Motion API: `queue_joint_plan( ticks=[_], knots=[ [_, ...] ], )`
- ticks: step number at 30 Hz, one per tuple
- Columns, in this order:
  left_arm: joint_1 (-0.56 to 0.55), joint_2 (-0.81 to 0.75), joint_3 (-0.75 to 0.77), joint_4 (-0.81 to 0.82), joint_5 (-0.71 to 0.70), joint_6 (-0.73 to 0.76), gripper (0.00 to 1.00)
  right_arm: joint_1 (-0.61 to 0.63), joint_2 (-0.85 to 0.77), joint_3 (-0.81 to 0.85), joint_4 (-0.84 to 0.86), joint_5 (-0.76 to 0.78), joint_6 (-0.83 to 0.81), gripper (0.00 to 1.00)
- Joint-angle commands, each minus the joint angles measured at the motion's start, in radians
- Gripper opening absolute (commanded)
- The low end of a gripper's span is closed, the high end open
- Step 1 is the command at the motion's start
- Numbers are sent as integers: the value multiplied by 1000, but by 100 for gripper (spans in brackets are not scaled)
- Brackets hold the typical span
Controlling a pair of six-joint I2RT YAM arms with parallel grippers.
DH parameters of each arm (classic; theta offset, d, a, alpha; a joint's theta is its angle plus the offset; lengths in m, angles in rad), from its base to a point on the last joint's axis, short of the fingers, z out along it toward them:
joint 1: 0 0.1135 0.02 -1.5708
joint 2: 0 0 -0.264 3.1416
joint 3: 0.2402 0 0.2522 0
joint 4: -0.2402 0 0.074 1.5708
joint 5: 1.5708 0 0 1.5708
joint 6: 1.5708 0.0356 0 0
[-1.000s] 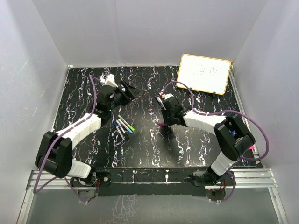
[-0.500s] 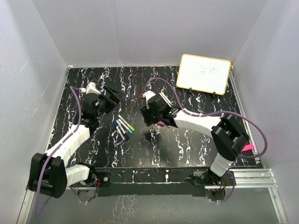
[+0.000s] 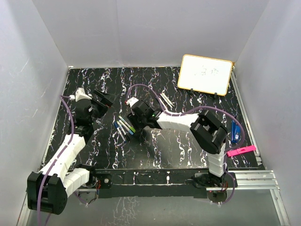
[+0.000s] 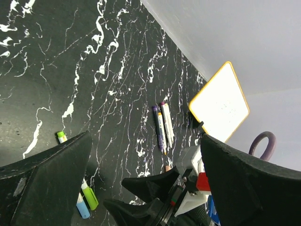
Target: Open the pen caps
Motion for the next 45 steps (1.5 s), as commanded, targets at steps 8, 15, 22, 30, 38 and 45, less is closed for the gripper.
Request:
queue_joint_plan(
  ticks=[8, 15, 22, 30, 38, 45],
  knots=[
    [59, -37, -16, -17, 24, -6, 98, 30, 64, 113, 7, 0, -21, 47],
    [77, -34, -23, -7, 45, -11, 98, 40, 91, 135, -1, -3, -21, 46],
    [87, -31, -26, -2, 57, -13, 99, 44, 104, 139, -4, -6, -20, 45],
    [93, -36, -31, -3, 63, -17, 98, 51, 121, 145, -12, 0, -21, 45],
    [100, -38, -33, -3, 69, -17, 99, 57, 135, 150, -24, 1, -21, 44],
    [106, -42, -37, -6, 74, -19, 98, 60, 142, 152, -45, 6, -22, 34]
  ],
)
